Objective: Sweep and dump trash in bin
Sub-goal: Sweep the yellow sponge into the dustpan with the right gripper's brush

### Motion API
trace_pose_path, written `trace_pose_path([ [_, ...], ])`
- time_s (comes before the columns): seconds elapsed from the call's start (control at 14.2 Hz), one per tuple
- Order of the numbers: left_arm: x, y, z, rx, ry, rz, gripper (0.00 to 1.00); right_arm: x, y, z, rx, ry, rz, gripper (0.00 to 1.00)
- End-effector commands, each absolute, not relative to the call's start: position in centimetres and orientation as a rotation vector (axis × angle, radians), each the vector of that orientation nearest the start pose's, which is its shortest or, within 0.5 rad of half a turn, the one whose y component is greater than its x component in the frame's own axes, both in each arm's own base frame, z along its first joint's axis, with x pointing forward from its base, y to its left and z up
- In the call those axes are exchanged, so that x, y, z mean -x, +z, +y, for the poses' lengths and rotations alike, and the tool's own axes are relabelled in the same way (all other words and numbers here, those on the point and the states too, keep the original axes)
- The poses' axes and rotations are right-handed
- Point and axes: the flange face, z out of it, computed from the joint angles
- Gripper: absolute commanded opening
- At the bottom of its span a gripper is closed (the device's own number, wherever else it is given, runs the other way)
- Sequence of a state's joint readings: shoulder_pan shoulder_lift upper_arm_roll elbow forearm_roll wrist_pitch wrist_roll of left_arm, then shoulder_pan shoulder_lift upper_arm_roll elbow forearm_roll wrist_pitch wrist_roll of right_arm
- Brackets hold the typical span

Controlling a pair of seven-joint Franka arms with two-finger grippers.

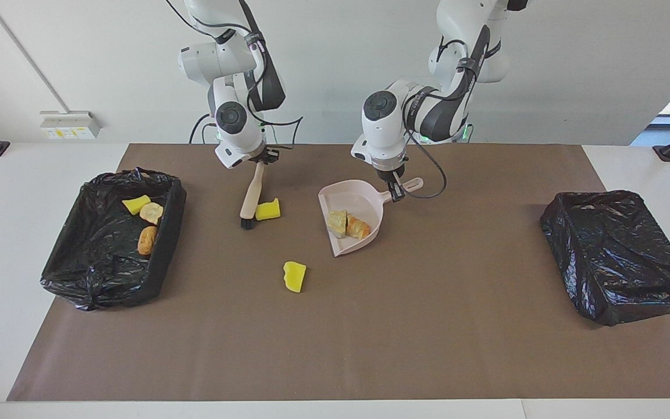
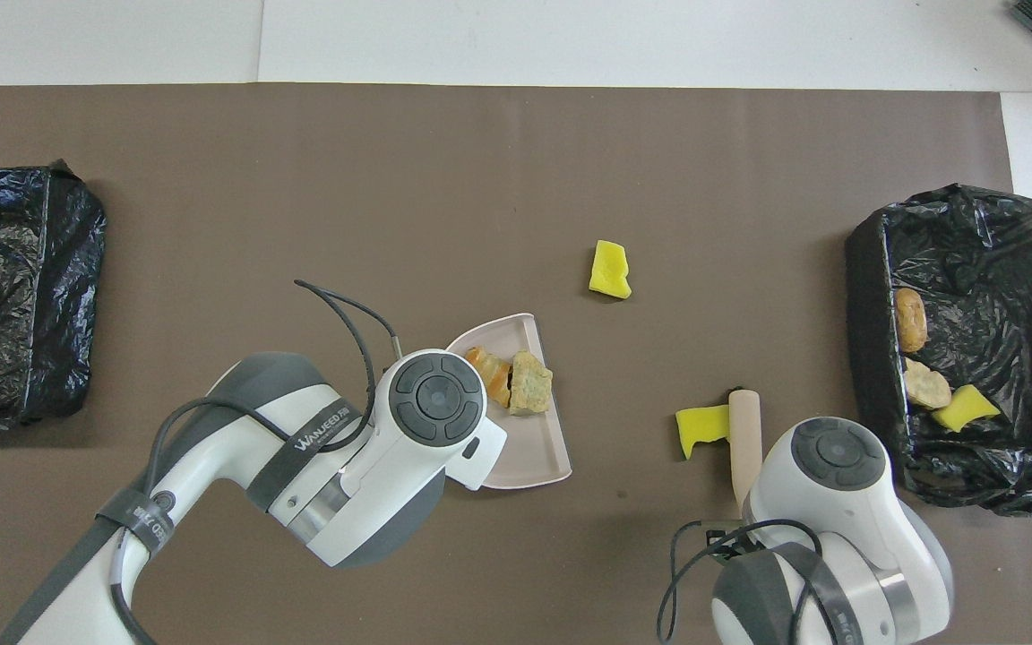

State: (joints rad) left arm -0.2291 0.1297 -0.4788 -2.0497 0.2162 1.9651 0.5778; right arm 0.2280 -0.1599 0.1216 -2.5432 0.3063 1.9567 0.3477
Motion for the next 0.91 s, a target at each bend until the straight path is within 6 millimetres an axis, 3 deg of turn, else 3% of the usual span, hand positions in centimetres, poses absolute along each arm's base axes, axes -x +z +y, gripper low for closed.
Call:
trace_pose_path([
  [0.0,-42.3,37.0,-33.6,2.269,0.271,1.902,0.0,-37.7,30.5,19.8,2.813,0.728,0.286,0.0],
  [0.28,-42.2,36.9,-33.7,2.267,0.276,1.903,0.0,-37.3,30.5,26.1,2.602,0.67,0.399,0.0],
  [0.49,-42.3,36.9,-33.6,2.271,0.272,1.9,0.0,-37.4,32.5,29.2,2.516,0.673,0.391,0.0],
  [0.63,-42.3,36.9,-33.6,2.27,0.269,1.903,0.0,-37.4,34.3,29.3,2.517,0.675,0.329,0.0],
  [0.84,-42.2,36.9,-33.5,2.268,0.272,1.901,0.0,-37.6,37.1,28.3,2.726,0.634,0.091,0.0],
])
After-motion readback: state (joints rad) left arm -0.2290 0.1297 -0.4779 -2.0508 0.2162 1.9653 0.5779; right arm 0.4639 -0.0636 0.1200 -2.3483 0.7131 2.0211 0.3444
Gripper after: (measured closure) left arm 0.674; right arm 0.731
